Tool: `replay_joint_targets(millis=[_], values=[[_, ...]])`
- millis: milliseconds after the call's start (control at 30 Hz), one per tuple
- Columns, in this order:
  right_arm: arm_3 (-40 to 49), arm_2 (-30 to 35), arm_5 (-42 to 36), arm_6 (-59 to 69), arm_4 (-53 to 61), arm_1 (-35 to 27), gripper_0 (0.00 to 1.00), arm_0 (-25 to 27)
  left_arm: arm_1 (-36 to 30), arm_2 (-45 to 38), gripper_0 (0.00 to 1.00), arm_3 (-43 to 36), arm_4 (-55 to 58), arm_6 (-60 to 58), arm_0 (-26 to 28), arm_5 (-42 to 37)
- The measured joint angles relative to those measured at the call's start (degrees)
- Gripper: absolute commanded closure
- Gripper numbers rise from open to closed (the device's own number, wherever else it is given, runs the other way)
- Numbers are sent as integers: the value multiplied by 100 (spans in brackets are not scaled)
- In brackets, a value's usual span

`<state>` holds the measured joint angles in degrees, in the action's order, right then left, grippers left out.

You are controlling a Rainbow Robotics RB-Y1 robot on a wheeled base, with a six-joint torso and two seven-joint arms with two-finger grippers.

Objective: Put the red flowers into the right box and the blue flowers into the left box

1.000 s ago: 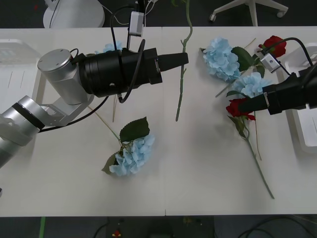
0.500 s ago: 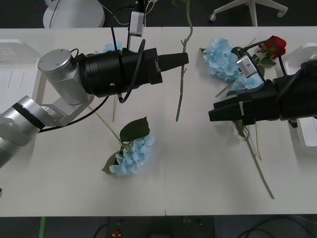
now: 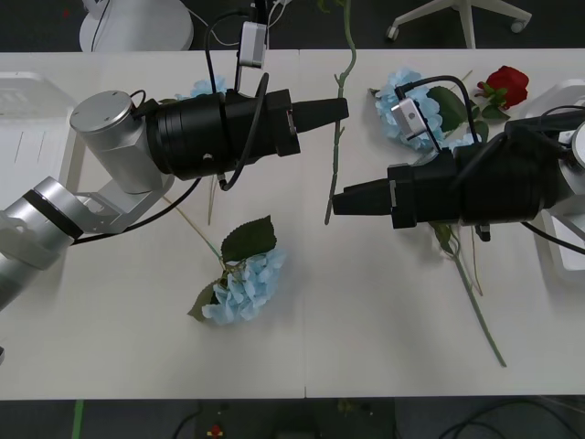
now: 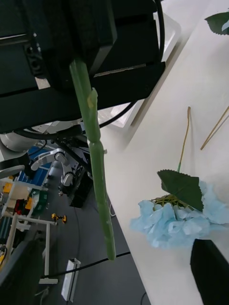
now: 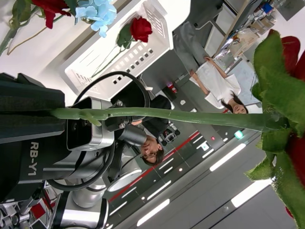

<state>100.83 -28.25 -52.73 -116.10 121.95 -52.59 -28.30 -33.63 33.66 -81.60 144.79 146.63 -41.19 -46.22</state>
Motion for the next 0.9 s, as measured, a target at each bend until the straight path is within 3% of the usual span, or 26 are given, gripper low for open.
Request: replay_joint_targets(millis=[100,167,367,633,667,700,733,900], values=[[112,1,92,279,-207,66,38,0,0,3,100,0,0,0,0,0],[137,1,120,312,-297,121,60,0,0,6,100,-1,0,0,0,0],[140,4,207,706,-579,293,98,0,1,32,100,-1,0,0,0,0],[167,5,269,936,-630,345,100,0,1,32,98,-1,0,0,0,15],[169,5,271,936,-630,345,100,0,1,32,59,-1,0,0,0,16],[169,5,272,936,-630,345,100,0,1,32,35,-1,0,0,0,18],[169,5,277,937,-630,345,100,0,1,32,0,-1,0,0,0,18],[169,6,304,941,-631,345,100,0,1,33,0,-1,0,0,0,18]])
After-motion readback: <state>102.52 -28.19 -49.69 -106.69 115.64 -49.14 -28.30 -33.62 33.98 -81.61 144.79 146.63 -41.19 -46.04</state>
